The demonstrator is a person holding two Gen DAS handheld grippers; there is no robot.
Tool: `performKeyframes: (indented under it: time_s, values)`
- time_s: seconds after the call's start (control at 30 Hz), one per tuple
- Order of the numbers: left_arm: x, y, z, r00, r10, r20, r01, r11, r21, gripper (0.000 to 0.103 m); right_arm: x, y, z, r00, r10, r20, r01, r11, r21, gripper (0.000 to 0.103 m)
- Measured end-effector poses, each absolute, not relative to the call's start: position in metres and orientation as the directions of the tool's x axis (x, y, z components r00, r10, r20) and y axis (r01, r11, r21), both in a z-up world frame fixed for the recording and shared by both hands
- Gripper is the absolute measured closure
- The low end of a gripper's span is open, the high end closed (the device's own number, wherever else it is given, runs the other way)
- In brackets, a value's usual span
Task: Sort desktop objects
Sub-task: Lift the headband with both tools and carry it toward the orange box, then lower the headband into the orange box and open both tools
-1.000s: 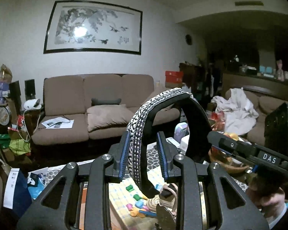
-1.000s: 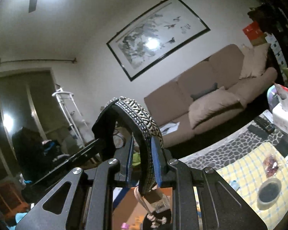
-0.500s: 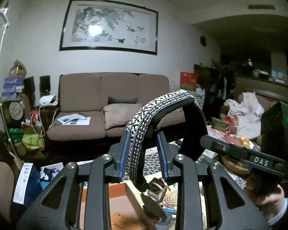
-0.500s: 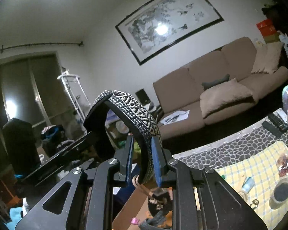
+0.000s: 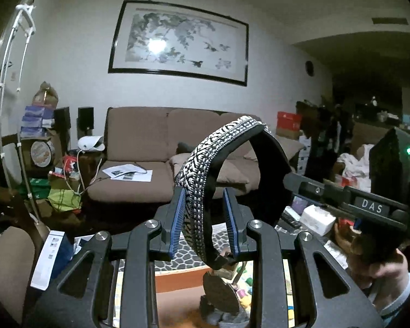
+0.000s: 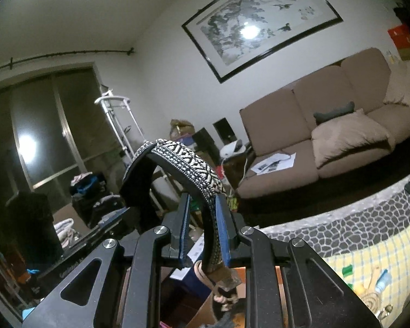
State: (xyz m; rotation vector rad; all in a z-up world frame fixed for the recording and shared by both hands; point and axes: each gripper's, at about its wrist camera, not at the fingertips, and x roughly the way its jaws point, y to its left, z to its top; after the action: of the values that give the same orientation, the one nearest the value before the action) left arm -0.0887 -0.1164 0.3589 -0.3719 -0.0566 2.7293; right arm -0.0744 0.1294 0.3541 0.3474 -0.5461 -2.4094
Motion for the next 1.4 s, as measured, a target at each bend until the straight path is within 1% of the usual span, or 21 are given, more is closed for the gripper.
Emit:
performKeyframes:
  time_s: [0.1,0.3,0.7,0.83,0.97,1.07,1.23,1.4]
  values:
    - [-0.098,-0.126,0.349,-0.891,0.367,-0.266,-0.354,-0.93,-0.098,0.077,-0.085,0.116,0.349,-0.762,-0.635,-0.128,0.524,-0.72,0.455,0.083]
    - [-0.125,-0.146,0.317,-0.884,0.35,-0.308,-0.322,-0.936,-0.139,0.077,-0.11,0.095,0.315,-0.741,-0.638,-0.208,0.508,-0.736,0.448,0.083]
    - [-0.163,-0.146,0.225,-0.826,0.334,-0.454,-0.288,-0.942,-0.17,0.077,-0.145,0.076,0.236,-0.705,-0.616,-0.353,0.458,-0.774,0.437,0.083]
    - [-0.17,-0.137,0.198,-0.795,0.323,-0.513,-0.281,-0.946,-0.161,0.077,-0.151,0.075,0.213,-0.694,-0.599,-0.401,0.439,-0.792,0.424,0.083]
    - [-0.178,-0.126,0.16,-0.743,0.3,-0.598,-0.273,-0.952,-0.139,0.077,-0.157,0.075,0.191,-0.678,-0.582,-0.45,0.414,-0.807,0.42,0.083]
    - [-0.18,-0.121,0.137,-0.713,0.289,-0.639,-0.266,-0.955,-0.135,0.077,-0.16,0.073,0.173,-0.659,-0.569,-0.492,0.397,-0.819,0.415,0.083]
    - [-0.187,-0.117,0.106,-0.656,0.276,-0.702,-0.255,-0.957,-0.138,0.077,-0.164,0.067,0.151,-0.632,-0.558,-0.538,0.395,-0.829,0.396,0.083]
    - [-0.197,-0.111,0.078,-0.565,0.262,-0.783,-0.237,-0.96,-0.151,0.077,-0.174,0.06,0.133,-0.606,-0.52,-0.602,0.382,-0.854,0.353,0.084]
